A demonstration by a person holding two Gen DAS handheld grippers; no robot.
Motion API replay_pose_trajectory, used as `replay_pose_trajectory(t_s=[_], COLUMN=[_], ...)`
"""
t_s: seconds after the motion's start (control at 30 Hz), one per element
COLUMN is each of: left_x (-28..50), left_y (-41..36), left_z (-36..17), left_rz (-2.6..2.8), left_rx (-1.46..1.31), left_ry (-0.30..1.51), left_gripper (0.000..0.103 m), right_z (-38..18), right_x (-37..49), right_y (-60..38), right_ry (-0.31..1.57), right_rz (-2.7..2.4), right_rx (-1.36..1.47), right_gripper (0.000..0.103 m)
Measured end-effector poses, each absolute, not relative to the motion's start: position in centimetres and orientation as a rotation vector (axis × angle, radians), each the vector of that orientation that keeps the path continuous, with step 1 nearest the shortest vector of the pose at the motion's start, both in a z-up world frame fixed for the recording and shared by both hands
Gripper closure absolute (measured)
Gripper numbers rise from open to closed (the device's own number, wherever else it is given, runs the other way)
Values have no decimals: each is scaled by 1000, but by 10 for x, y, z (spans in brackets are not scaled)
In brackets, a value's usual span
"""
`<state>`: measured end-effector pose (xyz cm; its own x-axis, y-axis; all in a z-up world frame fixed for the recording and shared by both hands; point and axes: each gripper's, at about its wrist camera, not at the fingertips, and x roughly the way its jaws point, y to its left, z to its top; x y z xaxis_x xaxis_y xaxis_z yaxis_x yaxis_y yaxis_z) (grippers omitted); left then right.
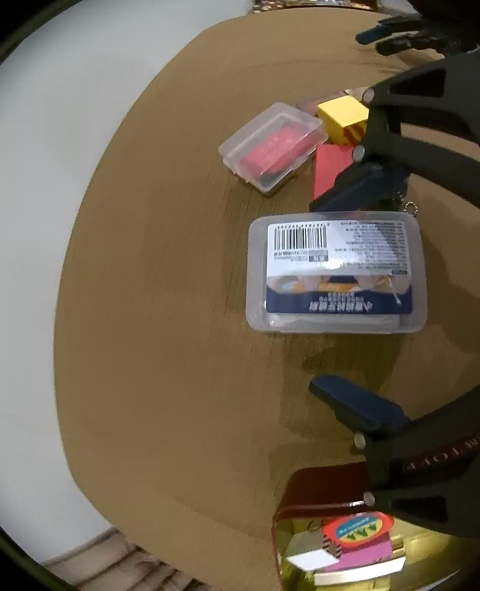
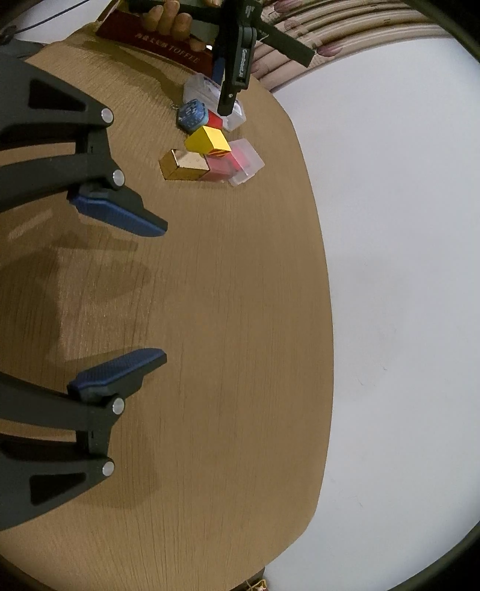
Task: Organize rigid objects
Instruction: 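Grasp the clear plastic box with the left gripper, then carry the clear box into the tin and release it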
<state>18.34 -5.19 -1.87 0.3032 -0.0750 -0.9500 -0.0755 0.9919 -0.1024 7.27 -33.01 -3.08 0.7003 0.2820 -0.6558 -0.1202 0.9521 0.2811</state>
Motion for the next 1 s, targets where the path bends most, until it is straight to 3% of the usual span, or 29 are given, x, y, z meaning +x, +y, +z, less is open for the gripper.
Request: replay_pose_trajectory(t_s=[0.03,0.07,0.3,0.5,0.63,1.0], left_x=[184,184,165,102,56,13], left_y=[-50,-49,-54,-51,-8,129], left_z=[-19,-19,-9,56,82,33], left_rz=[-13,-19,11,-26,7,241], left_rx=[-155,-173,-153,-143,-187,-245], left_ry=[1261,1251,1181,1050,1084,1278], left_gripper=[43,44,44,44,44,44], right_z=[-31,-29,-29,-31,-32,-37], right_x=[73,71,74,79,81,89], right_y=[-329,-332,-329,-329,-328,-314], right_ry=[766,769,780,799,806,836], right_rz=[226,225,218,214,210,193], right_rx=[224,225,224,214,204,148], right_gripper=[38,38,38,38,38,38])
